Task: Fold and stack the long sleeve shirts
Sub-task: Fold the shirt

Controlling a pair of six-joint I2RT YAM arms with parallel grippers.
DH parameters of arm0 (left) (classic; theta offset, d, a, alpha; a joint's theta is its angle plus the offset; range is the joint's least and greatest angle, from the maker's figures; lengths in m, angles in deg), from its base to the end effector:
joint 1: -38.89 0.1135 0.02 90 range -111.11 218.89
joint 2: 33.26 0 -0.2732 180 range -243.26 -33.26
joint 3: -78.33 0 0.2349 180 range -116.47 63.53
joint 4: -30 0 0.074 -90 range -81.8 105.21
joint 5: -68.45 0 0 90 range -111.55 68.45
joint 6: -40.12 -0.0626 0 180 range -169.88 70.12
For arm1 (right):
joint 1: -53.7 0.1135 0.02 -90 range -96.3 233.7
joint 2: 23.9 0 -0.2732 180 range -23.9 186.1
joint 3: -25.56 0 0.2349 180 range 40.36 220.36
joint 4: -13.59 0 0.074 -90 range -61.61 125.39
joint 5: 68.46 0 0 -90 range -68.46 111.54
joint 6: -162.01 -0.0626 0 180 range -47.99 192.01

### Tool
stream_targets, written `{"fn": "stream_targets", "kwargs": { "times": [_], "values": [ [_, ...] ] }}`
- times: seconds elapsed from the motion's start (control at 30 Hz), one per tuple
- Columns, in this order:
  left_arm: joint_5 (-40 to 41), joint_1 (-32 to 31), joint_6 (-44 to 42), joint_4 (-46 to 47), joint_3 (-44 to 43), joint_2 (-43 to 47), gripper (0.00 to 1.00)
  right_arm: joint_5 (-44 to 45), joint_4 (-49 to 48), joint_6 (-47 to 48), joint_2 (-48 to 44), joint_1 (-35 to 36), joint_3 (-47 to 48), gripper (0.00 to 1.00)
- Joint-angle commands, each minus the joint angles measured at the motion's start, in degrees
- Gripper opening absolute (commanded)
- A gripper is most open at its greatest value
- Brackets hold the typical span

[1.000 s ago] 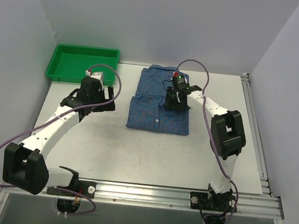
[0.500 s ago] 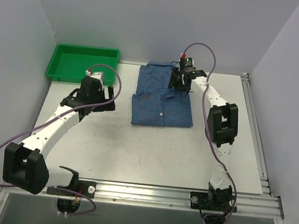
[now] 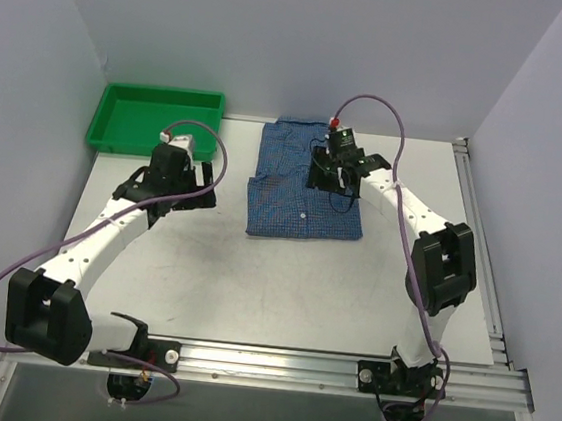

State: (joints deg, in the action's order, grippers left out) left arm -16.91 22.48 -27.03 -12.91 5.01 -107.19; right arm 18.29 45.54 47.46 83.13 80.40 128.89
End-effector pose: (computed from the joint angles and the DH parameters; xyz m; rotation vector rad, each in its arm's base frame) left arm 0.2683 -0.0737 0.2796 -0.1721 2.3342 -0.2483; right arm 0.3963 0.2033 0.2800 -0.0749 2.2478 0.5568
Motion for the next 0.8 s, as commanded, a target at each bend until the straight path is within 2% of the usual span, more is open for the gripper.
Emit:
{"fn": "stream_targets", "kwargs": {
  "times": [0.0, 0.2, 0.4, 0.5, 0.63, 0.77],
  "values": [
    [-1.65, 0.32, 0.09, 1.84, -0.01, 0.10, 0.97, 0.96, -2.47, -2.42, -2.17, -0.59, -4.50, 0.44],
    [-6.47, -2.75, 6.75, 3.07, -1.41, -5.25, 0.98, 0.88, -3.43, -3.92, -6.20, -3.31, -14.15, 0.42],
    [-9.65, -6.79, 16.34, 6.85, -5.44, -16.49, 0.98, -5.88, -9.05, -6.38, -12.71, -10.60, -24.80, 0.42],
    [-10.27, -7.76, 18.10, 7.55, -9.05, -22.47, 0.97, -7.91, -11.16, -8.04, -14.56, -13.68, -29.02, 0.45],
    [-10.00, -8.21, 20.30, 9.74, -11.08, -28.63, 0.98, -10.72, -14.59, -12.17, -16.67, -17.55, -34.20, 0.54],
    [-12.19, -8.73, 21.97, 12.03, -11.44, -32.67, 0.97, -14.75, -19.16, -16.48, -15.97, -20.54, -39.12, 0.57]
  ]
}}
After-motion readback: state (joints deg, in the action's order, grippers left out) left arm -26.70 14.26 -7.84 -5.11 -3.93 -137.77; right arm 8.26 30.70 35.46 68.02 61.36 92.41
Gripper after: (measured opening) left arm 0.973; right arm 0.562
